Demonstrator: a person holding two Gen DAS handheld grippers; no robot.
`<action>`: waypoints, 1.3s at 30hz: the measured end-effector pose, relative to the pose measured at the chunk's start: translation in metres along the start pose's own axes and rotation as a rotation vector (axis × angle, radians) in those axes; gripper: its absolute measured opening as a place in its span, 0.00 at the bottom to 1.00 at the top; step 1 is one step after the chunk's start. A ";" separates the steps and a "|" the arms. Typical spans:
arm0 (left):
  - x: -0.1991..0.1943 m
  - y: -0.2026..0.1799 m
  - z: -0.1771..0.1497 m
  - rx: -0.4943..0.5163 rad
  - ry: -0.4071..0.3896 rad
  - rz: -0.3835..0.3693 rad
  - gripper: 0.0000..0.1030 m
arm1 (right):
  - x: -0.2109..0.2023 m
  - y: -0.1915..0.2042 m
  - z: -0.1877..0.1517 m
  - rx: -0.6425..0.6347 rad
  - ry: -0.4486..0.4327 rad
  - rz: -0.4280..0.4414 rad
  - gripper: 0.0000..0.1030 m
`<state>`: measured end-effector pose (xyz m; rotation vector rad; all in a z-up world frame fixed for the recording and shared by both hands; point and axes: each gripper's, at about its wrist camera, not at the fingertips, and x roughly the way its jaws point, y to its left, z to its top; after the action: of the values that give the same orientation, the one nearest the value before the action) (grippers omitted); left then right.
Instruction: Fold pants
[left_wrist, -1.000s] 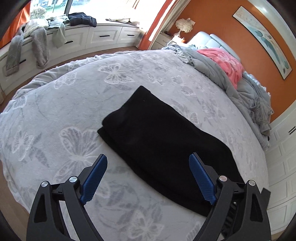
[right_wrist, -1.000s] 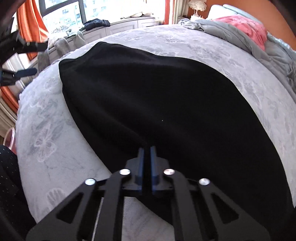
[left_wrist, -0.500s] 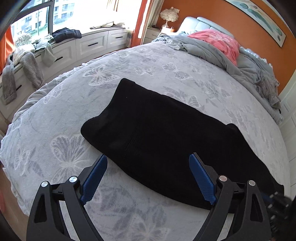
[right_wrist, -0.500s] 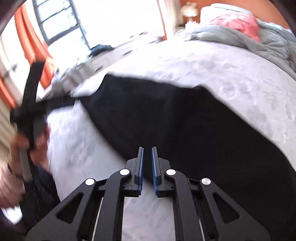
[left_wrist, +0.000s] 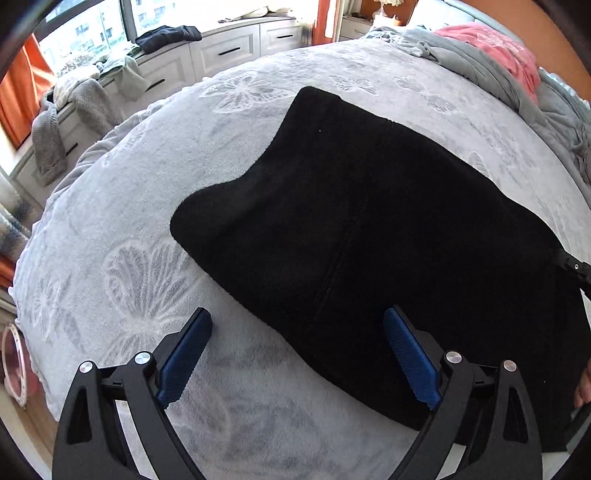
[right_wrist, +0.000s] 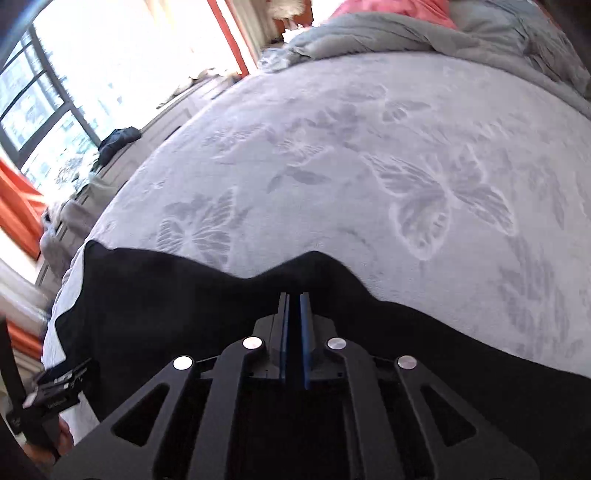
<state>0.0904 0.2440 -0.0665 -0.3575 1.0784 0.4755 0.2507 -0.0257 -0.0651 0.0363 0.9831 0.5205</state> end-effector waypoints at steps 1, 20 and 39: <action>-0.003 -0.001 0.001 -0.004 -0.015 0.003 0.88 | 0.005 0.005 -0.003 -0.031 0.005 -0.017 0.03; -0.087 -0.152 -0.078 0.451 -0.345 -0.095 0.89 | -0.348 -0.329 -0.244 0.782 -0.339 -0.548 0.39; -0.062 -0.210 -0.126 0.526 -0.162 -0.326 0.89 | -0.281 -0.397 -0.262 0.839 -0.280 -0.395 0.04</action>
<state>0.0830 -0.0082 -0.0550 -0.0241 0.9246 -0.0757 0.0770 -0.5490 -0.0960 0.6361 0.8446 -0.2802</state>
